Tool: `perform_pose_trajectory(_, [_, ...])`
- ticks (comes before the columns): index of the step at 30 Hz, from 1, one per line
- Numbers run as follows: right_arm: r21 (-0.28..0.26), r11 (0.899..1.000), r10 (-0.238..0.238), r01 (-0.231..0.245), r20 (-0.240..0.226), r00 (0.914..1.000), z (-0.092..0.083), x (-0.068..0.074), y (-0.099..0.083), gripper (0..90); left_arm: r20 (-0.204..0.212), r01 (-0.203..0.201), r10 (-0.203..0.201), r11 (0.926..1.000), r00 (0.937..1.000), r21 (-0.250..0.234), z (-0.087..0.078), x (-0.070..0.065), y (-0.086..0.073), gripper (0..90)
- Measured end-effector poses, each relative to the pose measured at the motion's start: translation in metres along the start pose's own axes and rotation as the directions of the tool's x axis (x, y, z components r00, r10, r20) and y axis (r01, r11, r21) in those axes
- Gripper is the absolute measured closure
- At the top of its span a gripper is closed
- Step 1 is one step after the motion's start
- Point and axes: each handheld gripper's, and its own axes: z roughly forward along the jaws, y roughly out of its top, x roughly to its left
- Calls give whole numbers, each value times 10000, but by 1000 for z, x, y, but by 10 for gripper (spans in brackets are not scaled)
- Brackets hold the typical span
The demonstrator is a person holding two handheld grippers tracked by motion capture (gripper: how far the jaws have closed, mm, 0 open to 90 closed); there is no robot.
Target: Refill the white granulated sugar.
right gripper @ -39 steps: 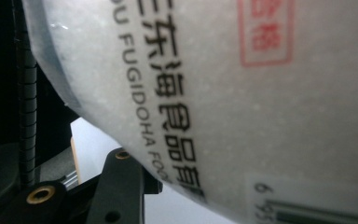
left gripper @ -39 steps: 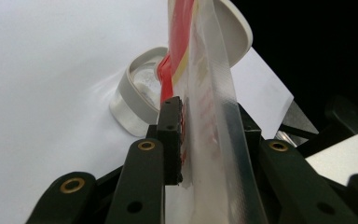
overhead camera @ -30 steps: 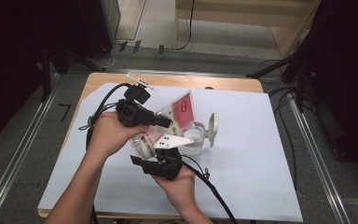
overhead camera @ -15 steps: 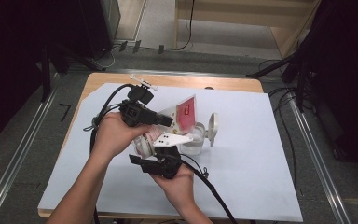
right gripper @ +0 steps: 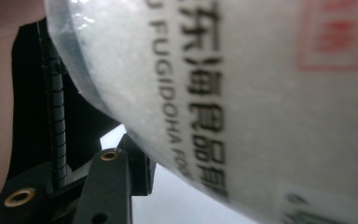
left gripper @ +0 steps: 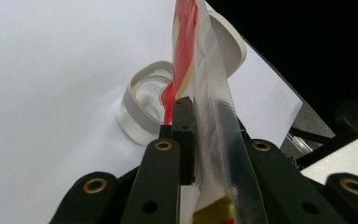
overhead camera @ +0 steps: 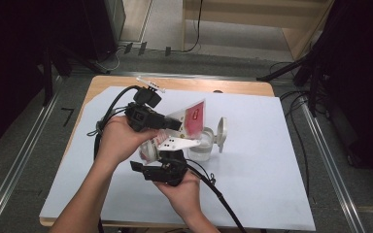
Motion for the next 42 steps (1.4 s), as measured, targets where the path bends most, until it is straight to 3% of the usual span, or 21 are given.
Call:
perform_pose_trajectory(2, [91,9999,-110,109,92,9999,0,0,0,620,120,45,-45,10000,9999,-32,0,1,0,818])
perform_pose_trajectory(7, [249,9991,-346,339,266,9990,0,0,1,625,202,75,-73,9999,9998,-69,1,5,1,819])
perform_pose_trajectory(12, [378,9948,-968,948,553,9938,1,2,2,630,139,42,-42,10000,9999,-21,0,4,2,821])
perform_pose_trajectory(23, [-58,9994,-330,333,439,9985,-2,0,3,632,293,-58,63,9998,9996,-168,1,1,6,787])
perform_pose_trajectory(30, [-345,9993,119,-112,192,9997,-4,-1,4,630,141,-259,262,9995,9996,-164,-3,-4,7,756])
perform_pose_trajectory(36, [-279,9995,168,-165,113,9998,-5,-1,5,629,-66,-241,241,9997,9997,-5,-2,-4,8,785])
perform_pose_trajectory(42, [-168,9997,-170,174,249,9995,-5,-1,5,608,61,-105,106,9999,9999,-75,-2,-1,8,796])
